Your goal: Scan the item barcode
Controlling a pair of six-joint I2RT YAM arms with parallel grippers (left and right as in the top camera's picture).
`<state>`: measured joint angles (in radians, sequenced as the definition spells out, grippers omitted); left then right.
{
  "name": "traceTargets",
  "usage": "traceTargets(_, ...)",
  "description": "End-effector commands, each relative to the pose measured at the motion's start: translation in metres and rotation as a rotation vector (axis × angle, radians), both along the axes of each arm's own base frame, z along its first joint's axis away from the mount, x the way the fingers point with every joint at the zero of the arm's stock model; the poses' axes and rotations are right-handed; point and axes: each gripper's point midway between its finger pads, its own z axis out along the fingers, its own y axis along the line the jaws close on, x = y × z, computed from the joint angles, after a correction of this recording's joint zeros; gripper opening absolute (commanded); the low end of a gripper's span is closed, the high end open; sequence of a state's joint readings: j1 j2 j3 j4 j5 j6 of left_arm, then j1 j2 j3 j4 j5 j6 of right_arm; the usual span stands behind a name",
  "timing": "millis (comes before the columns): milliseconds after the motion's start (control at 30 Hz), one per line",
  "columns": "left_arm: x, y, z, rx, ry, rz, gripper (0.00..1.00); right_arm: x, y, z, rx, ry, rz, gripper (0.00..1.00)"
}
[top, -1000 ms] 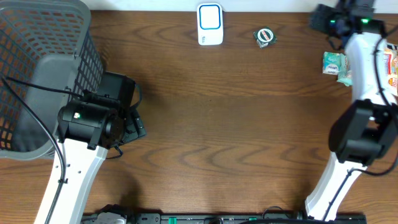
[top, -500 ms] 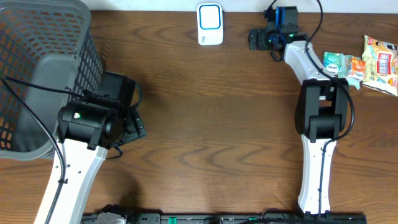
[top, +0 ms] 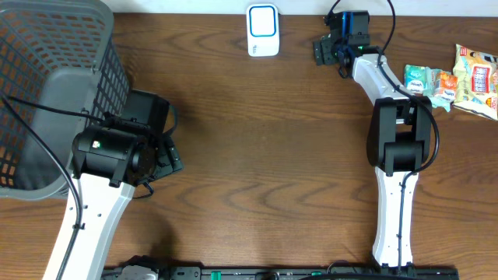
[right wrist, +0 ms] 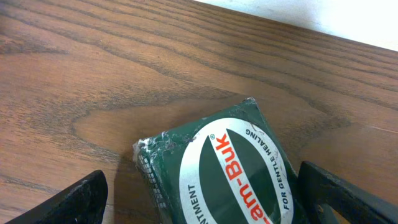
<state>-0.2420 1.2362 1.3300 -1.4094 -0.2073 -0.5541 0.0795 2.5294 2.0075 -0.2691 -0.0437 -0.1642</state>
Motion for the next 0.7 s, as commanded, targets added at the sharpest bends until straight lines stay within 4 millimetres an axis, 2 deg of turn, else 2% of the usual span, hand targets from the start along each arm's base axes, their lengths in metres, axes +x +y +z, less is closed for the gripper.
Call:
traceTargets(0,-0.001,0.0,0.0,-0.007,-0.001,0.016,0.98,-0.009,-0.004,-0.027,-0.016,0.063,-0.013,0.89)
traceTargets(133,-0.001,0.0,0.0,-0.008,-0.001,0.016,0.98,-0.011,-0.016,-0.019,-0.07,0.068,-0.063,0.72)
traceTargets(300,-0.001,0.0,0.0,-0.007,-0.001,0.016,0.98,-0.011,-0.026,0.008,-0.082,0.045,-0.132,0.55)
traceTargets(467,-0.001,0.0,0.0,-0.007,-0.001,0.016,0.98,-0.02,-0.029,0.029,-0.091,0.063,-0.139,0.53)
traceTargets(667,-0.001,0.0,0.0,-0.007,-0.001,0.016,0.98,-0.046,-0.046,0.037,-0.174,0.153,-0.192,0.49)
